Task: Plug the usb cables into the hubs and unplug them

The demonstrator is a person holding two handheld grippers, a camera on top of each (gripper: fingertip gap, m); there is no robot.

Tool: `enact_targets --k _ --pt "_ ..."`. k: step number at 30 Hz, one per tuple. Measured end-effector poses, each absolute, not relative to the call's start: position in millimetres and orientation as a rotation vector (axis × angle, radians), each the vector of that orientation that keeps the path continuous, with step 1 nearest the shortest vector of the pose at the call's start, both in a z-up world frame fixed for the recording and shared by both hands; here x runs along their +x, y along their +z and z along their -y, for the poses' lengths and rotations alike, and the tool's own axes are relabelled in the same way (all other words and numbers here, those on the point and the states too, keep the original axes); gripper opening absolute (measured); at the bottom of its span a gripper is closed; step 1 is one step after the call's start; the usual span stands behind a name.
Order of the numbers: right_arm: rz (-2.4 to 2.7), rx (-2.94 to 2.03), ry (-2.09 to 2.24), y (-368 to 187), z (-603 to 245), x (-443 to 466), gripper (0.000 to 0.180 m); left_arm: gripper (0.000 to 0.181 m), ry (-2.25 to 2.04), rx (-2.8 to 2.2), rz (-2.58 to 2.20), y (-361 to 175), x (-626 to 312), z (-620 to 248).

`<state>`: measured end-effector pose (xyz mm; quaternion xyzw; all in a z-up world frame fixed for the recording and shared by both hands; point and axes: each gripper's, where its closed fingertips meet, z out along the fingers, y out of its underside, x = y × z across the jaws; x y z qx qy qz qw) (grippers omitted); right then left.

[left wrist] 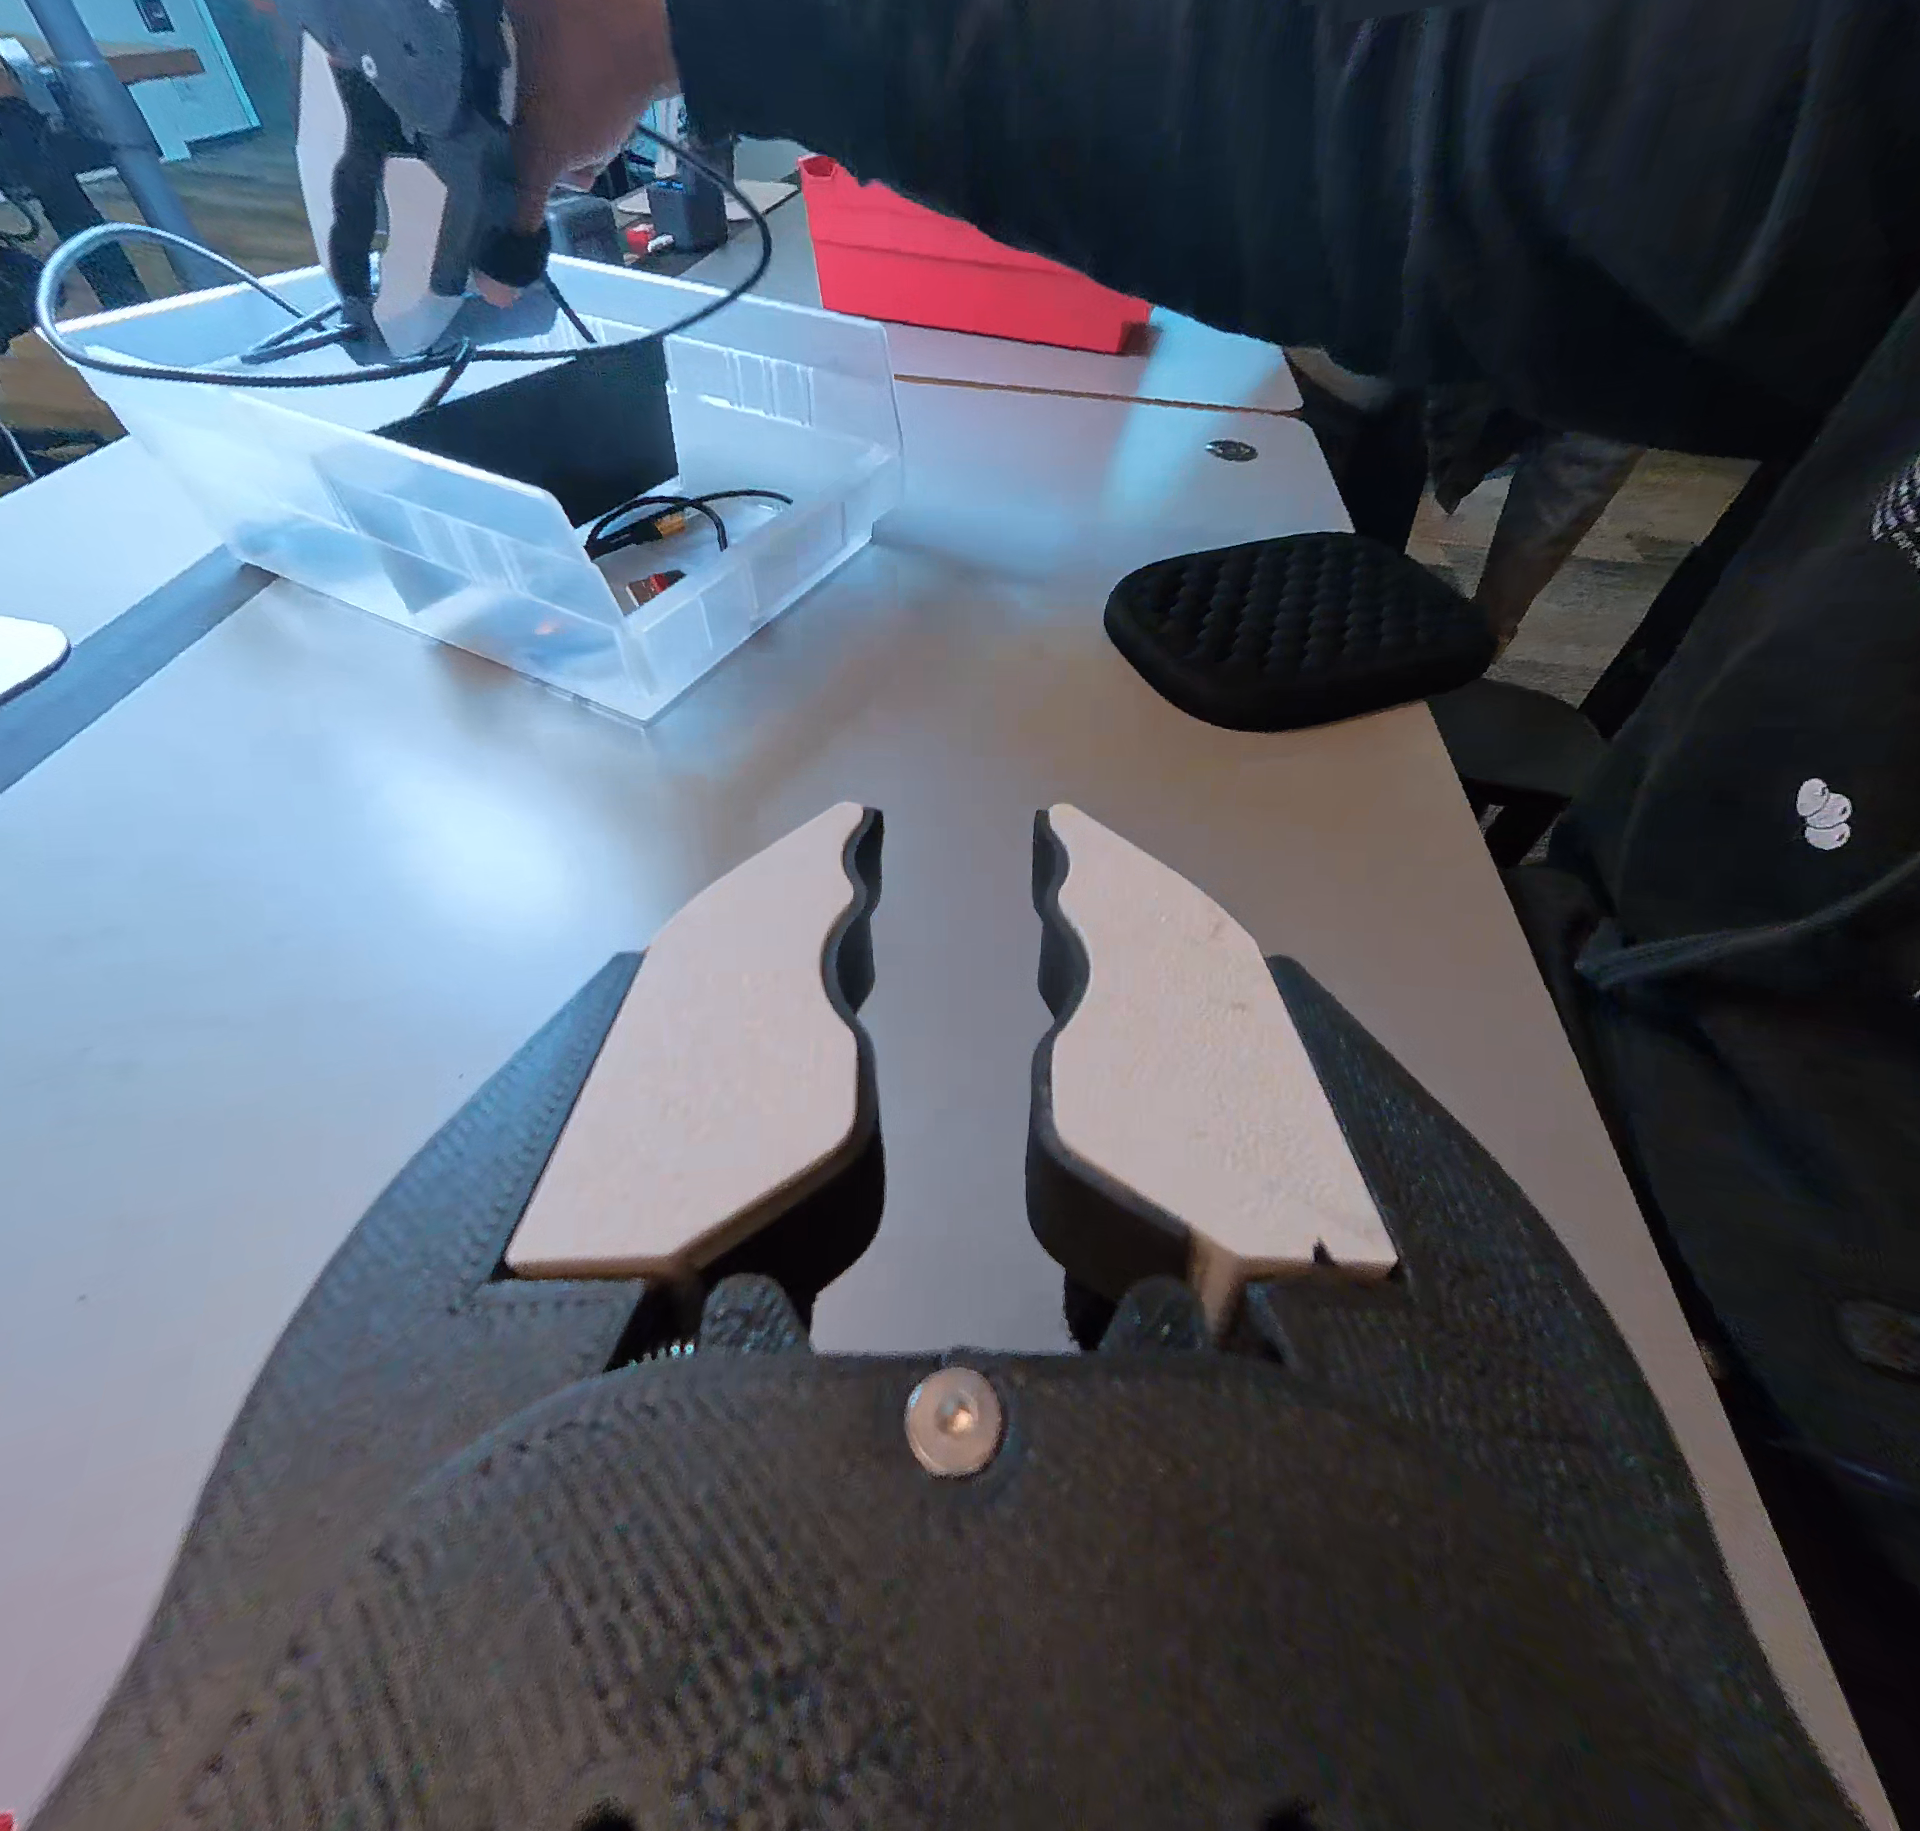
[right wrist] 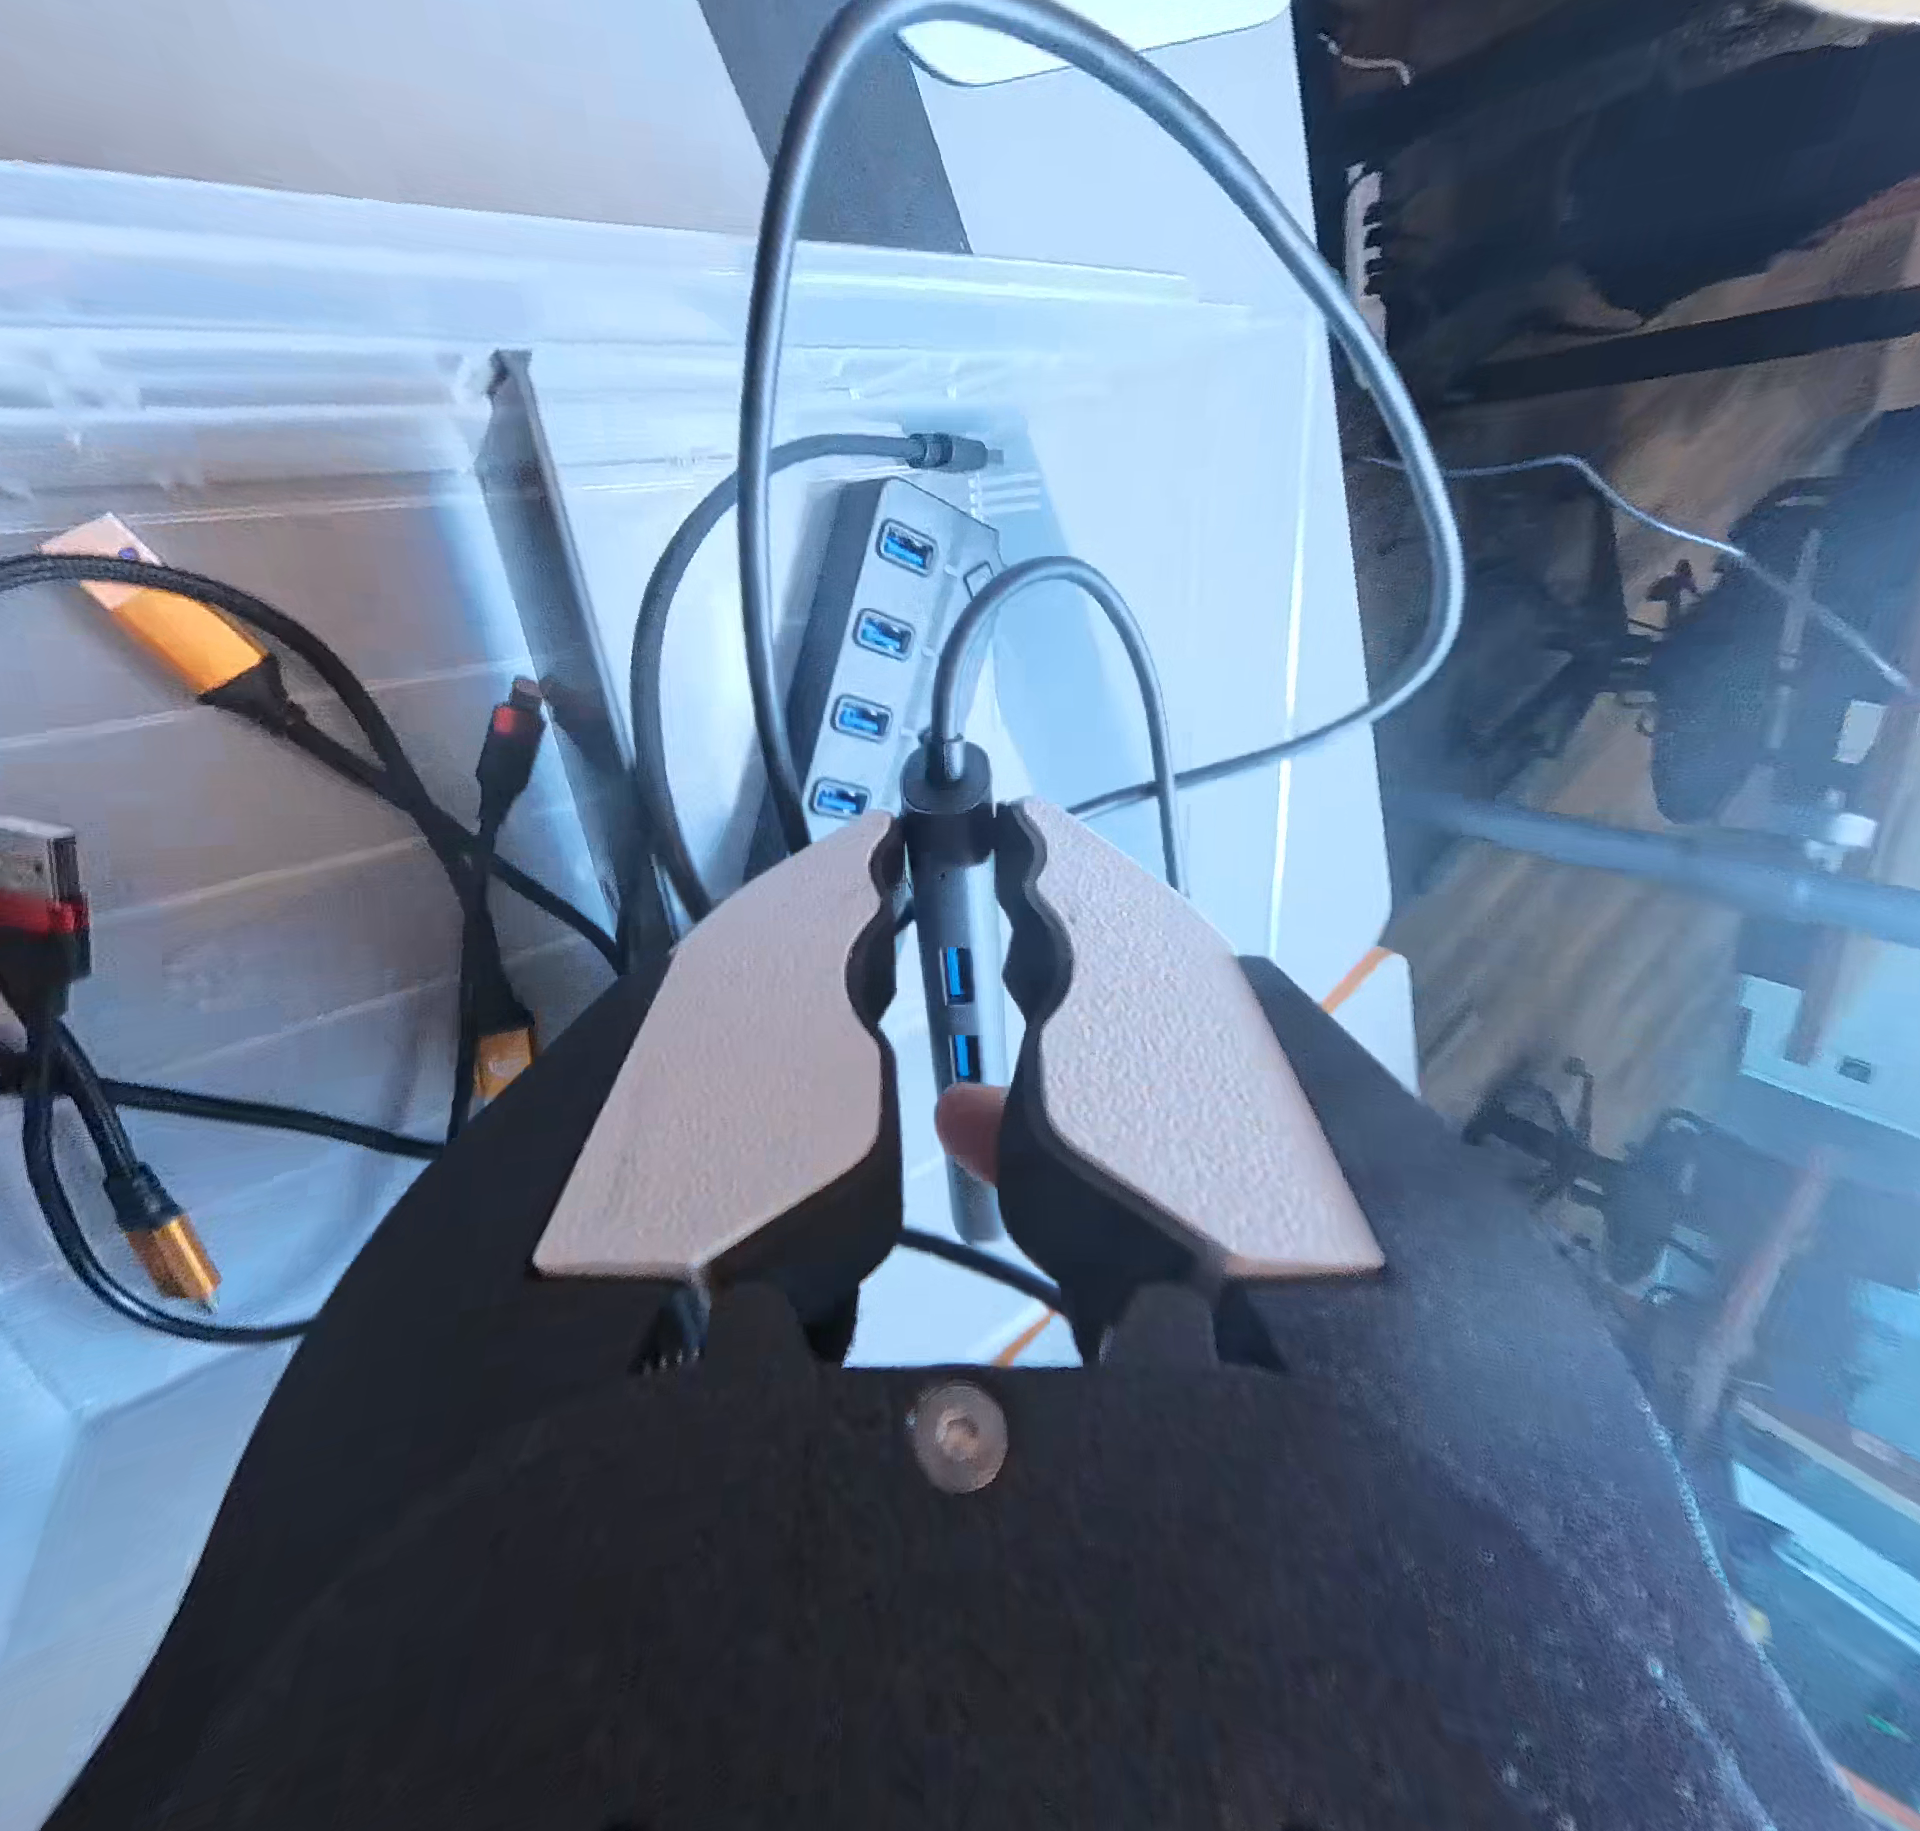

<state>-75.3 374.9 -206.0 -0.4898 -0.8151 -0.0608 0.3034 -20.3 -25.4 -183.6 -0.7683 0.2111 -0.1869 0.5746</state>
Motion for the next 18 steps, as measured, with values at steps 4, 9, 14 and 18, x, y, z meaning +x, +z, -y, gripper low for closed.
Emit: enact_targets --k 4,9,14,18 --pt "2.132 -1.352 -0.052 -203.6 -378.9 -89.9 0.025 0.027 -0.434 -1.826 -0.486 -191.6 -23.4 23.2" --pt "2.042 -1.367 0.17 -165.5 -362.5 -96.4 0.047 0.032 -0.436 -1.835 -0.41 -193.7 -36.1 19.4" --pt "1.831 -1.33 0.35 -114.5 -338.6 -81.9 0.049 0.037 -0.415 -1.83 -0.329 -189.5 -52.6 17.5" --pt "1.686 -1.26 0.544 -90.3 -295.9 -51.3 0.048 0.041 -0.282 -1.852 -0.271 -180.2 -79.4 22.2"
